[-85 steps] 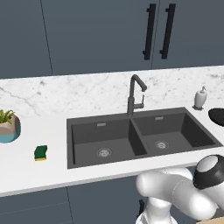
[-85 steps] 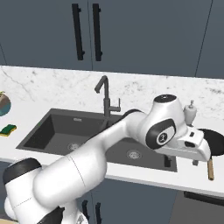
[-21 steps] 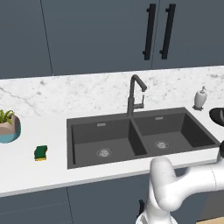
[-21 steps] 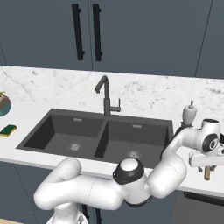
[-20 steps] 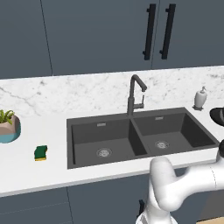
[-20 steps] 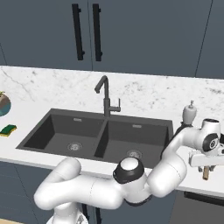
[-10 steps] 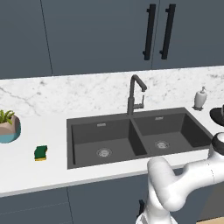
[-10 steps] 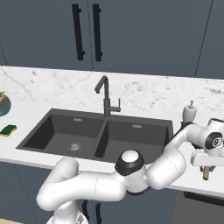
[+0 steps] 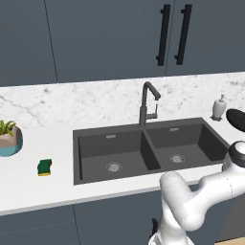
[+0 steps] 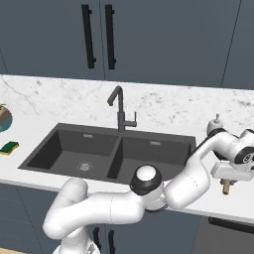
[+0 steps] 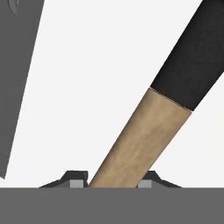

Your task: Pick the pan and sponge and place them into the sink. Then turn on the water.

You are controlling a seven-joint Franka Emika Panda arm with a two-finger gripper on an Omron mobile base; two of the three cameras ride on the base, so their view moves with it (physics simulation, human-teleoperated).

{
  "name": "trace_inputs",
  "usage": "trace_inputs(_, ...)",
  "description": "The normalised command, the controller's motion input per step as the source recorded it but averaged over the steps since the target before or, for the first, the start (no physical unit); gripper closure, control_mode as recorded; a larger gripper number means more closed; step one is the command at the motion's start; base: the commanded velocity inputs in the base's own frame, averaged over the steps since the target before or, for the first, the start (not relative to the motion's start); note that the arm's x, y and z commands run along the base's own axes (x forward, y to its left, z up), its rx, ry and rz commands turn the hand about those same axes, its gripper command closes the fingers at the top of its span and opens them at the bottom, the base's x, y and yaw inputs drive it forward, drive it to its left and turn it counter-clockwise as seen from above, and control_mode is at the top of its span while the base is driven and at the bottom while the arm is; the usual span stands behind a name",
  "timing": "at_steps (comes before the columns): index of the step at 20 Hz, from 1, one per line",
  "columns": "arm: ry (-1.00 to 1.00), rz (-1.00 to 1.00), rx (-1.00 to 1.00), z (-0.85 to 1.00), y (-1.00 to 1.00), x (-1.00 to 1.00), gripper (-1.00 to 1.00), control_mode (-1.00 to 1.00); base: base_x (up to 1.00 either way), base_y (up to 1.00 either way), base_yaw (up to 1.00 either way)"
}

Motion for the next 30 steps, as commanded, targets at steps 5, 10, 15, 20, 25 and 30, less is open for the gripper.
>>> trace_inputs(5, -0.26, 0.0, -0.17, -0.01, 0.86, -0.14, 1.0, -1.0, 0.0, 0.0, 0.0)
trace_inputs(10, -0.16, -0.08, -0.3, 0.0, 0.56, -0.8, 1.0, -1.0, 0.0, 0.0, 0.0)
trace_inputs(15, -0.23, -0.02, -0.3, 0.0, 0.87, -0.97, 1.0, -1.0, 0.0, 0.0, 0.0)
trace_inputs(20, -0.22, 0.0, -0.15, 0.05, 1.0, -0.82, 1.0, -1.0, 0.0, 0.0, 0.0)
trace_inputs(25, -0.05, 0.15, -0.11, 0.29, 0.71, -0.77, 1.0, -1.0, 0.0, 0.0, 0.0)
trace_inputs(30, 0.01, 0.29, -0.16, 0.58, 0.37, -0.39, 1.0, -1.0, 0.0, 0.0, 0.0)
